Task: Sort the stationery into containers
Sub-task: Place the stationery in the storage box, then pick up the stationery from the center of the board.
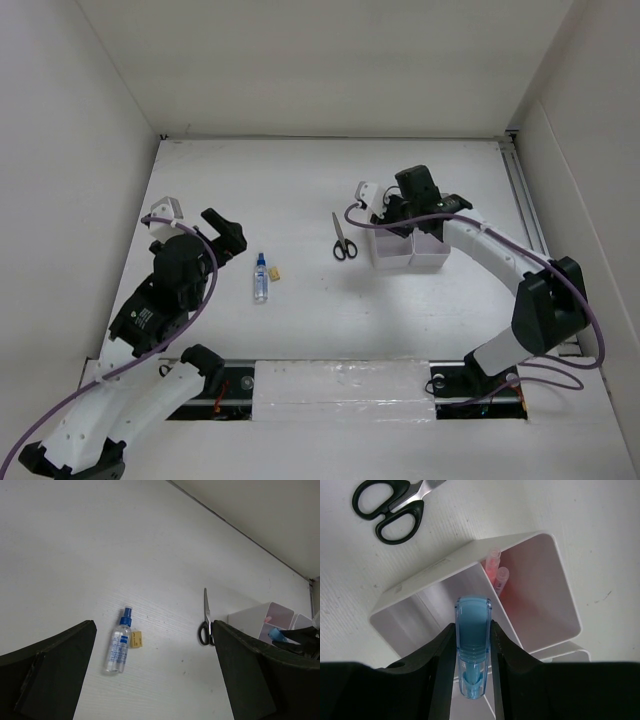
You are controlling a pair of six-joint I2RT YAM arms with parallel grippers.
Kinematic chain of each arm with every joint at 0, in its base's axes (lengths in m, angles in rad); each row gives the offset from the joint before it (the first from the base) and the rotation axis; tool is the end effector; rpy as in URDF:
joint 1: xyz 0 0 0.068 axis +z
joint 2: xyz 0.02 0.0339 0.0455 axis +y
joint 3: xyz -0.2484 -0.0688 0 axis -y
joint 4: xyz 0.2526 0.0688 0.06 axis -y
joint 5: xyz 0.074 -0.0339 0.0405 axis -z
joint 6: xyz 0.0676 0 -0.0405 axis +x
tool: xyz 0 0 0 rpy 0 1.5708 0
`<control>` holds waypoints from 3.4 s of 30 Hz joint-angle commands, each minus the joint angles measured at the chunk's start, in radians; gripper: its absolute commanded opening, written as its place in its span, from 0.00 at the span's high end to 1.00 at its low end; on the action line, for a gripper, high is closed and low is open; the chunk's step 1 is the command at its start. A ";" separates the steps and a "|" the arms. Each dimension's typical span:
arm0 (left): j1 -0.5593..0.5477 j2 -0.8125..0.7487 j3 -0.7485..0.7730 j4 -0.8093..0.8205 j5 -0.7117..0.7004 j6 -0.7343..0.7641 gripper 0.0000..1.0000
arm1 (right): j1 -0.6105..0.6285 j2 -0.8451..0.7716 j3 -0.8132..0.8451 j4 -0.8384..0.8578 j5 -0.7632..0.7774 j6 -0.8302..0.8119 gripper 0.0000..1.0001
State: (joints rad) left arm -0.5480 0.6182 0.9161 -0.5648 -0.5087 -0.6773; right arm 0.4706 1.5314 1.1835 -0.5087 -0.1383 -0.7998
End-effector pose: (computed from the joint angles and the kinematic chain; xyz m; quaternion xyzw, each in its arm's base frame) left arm 0.1621 -0.0603 0.3539 -0.2020 0.7579 -0.1740 0.5954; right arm 0.3171 0.1717 0.2255 -0.5740 0.7380 0.0067 0.3546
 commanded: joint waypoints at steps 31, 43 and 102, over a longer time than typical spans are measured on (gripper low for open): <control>-0.001 -0.021 -0.005 0.034 -0.011 0.012 0.00 | -0.007 0.033 -0.008 0.087 -0.076 -0.088 1.00; -0.001 -0.031 -0.014 0.034 -0.011 0.012 0.00 | -0.016 0.062 -0.006 0.079 -0.076 -0.088 0.96; -0.001 -0.012 -0.005 0.016 -0.071 -0.008 0.00 | 0.490 0.192 0.266 0.323 0.599 1.156 0.04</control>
State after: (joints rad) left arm -0.5480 0.6029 0.9089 -0.5659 -0.5522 -0.6788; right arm 0.9546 1.6829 1.4403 -0.1642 0.5503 0.2481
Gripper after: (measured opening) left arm 0.997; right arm 0.976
